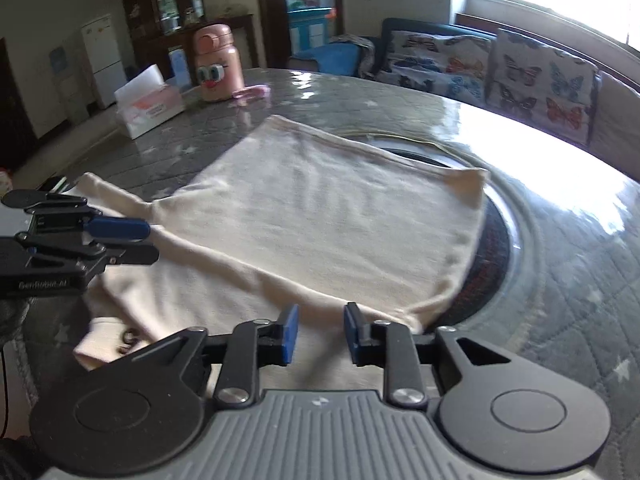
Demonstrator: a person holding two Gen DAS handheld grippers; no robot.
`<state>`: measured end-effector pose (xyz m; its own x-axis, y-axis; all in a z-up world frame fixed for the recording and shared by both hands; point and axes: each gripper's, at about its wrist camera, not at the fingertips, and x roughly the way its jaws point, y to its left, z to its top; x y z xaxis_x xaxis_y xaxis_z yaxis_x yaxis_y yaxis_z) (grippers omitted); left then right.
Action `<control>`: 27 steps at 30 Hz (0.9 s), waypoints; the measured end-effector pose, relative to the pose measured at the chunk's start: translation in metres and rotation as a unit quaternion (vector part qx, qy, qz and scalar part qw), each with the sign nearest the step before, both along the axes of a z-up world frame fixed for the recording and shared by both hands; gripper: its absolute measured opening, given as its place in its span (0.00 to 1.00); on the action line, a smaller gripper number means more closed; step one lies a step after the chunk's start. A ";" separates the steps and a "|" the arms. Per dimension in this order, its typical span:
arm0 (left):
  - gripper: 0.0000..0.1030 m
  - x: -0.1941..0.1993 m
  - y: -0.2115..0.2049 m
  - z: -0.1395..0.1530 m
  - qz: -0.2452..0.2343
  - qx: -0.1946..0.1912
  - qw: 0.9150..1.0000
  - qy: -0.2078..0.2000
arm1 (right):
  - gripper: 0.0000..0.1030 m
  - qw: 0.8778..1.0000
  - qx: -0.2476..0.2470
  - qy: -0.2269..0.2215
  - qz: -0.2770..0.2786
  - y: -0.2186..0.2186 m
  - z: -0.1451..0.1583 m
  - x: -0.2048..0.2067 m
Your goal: Fold clothes
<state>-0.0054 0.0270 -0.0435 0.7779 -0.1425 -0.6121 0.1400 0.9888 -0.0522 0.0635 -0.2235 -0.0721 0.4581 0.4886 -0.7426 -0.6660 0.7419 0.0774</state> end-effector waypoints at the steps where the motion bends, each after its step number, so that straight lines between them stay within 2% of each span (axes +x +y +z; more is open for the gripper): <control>1: 0.31 -0.005 0.006 0.001 0.011 0.000 1.000 -0.001 | 0.26 1.000 0.000 0.001 0.010 0.007 0.000 -0.002; 5: 0.31 -0.025 0.038 0.006 0.068 0.004 0.998 -0.002 | 0.27 0.999 -0.002 0.000 0.045 0.031 -0.002 -0.008; 10: 0.32 -0.048 0.079 0.011 0.149 0.000 0.989 0.004 | 0.33 0.996 -0.004 -0.008 0.093 0.067 -0.002 -0.015; 14: 0.34 -0.058 0.109 0.009 0.217 -0.011 0.976 0.016 | 0.33 0.991 -0.011 -0.012 0.135 0.093 -0.007 -0.026; 18: 0.44 -0.061 0.134 0.008 0.276 -0.030 0.960 0.022 | 0.38 0.983 -0.024 -0.023 0.178 0.109 -0.011 -0.042; 24: 0.44 -0.055 0.158 0.002 0.333 -0.041 0.941 0.036 | 0.38 0.981 -0.025 -0.026 0.191 0.114 -0.010 -0.047; 27: 0.42 -0.051 0.164 -0.002 0.345 -0.046 0.936 0.045 | 0.38 0.981 -0.023 -0.024 0.190 0.113 -0.010 -0.045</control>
